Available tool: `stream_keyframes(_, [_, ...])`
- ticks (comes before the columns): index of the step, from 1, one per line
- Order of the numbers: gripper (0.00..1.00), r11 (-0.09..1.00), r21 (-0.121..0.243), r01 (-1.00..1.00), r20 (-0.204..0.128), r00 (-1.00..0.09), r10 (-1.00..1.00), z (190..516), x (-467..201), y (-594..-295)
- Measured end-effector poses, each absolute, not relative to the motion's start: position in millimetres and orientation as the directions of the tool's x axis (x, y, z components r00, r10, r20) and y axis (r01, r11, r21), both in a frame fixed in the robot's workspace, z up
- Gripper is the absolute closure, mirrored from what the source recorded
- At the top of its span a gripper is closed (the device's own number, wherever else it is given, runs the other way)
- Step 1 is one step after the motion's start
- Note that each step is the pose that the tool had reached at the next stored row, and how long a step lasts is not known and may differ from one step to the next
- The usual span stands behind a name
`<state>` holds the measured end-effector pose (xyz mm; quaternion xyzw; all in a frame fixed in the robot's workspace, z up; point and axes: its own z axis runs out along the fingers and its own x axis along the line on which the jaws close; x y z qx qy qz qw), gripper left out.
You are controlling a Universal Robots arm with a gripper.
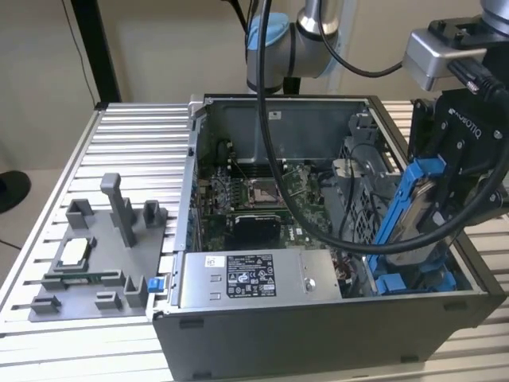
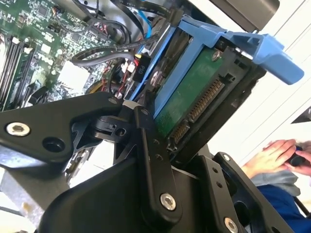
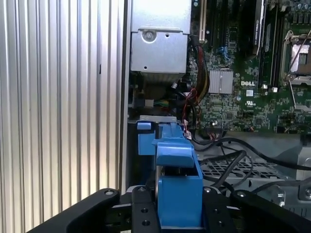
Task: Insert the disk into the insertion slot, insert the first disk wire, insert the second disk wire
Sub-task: 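Insert the disk into the insertion slot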
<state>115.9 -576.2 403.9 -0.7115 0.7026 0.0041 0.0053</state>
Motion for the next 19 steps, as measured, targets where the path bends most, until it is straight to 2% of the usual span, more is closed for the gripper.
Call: stream_keyframes(19, [1.00, -0.013, 0.005, -1.000, -0.014, 0.013, -1.000, 372, 116, -576])
